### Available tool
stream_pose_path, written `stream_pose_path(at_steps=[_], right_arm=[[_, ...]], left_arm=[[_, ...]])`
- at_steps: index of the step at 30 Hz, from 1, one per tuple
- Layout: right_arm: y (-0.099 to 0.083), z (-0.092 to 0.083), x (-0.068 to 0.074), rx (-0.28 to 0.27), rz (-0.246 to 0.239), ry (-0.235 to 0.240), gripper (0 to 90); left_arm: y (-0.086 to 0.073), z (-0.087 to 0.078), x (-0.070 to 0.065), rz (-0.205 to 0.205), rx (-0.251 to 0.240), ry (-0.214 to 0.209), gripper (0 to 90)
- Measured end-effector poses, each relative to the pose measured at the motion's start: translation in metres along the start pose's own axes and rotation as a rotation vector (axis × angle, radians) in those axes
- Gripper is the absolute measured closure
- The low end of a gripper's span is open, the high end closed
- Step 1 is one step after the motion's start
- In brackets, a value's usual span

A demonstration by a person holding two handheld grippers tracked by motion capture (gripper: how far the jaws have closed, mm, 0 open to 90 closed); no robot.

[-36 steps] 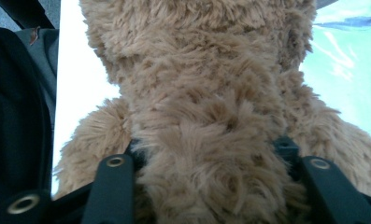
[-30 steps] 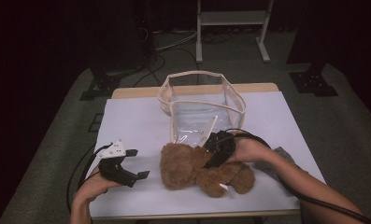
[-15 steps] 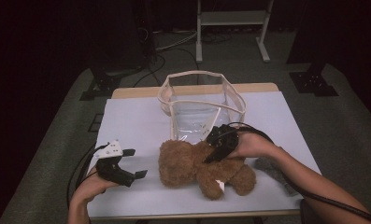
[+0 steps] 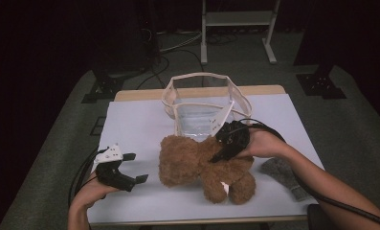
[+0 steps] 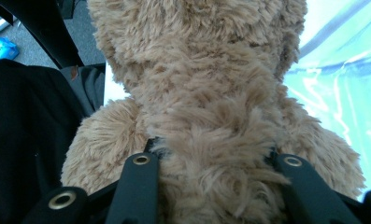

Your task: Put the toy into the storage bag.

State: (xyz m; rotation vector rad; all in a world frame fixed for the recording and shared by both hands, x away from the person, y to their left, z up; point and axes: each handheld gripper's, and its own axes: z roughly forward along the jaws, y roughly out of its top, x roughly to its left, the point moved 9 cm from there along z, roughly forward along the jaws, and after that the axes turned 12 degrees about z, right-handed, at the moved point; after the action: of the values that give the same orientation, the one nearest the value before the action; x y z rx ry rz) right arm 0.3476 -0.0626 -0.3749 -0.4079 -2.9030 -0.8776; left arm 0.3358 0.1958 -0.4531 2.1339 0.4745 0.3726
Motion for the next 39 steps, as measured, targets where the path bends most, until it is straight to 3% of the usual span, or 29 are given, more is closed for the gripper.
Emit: stream_pose_path(at_steps=[15,23,34,39], right_arm=[[0.038,-0.048,0.023,-0.050,-0.060,0.005,64.5],[0.073,-0.080,0.036,-0.053,-0.105,0.011,64.4],[0.116,-0.110,0.041,-0.065,-0.138,-0.040,64.3],[0.145,-0.133,0.033,-0.084,-0.144,-0.083,64.2]], left_arm=[[-0.003,0.001,0.002,-0.011,0.003,0.001,3.3],[-0.006,-0.003,0.004,-0.015,0.001,0.008,3.4],[-0.009,-0.005,0.006,-0.026,-0.006,0.014,3.3],[-0.010,-0.006,0.007,-0.029,-0.001,0.018,3.3]])
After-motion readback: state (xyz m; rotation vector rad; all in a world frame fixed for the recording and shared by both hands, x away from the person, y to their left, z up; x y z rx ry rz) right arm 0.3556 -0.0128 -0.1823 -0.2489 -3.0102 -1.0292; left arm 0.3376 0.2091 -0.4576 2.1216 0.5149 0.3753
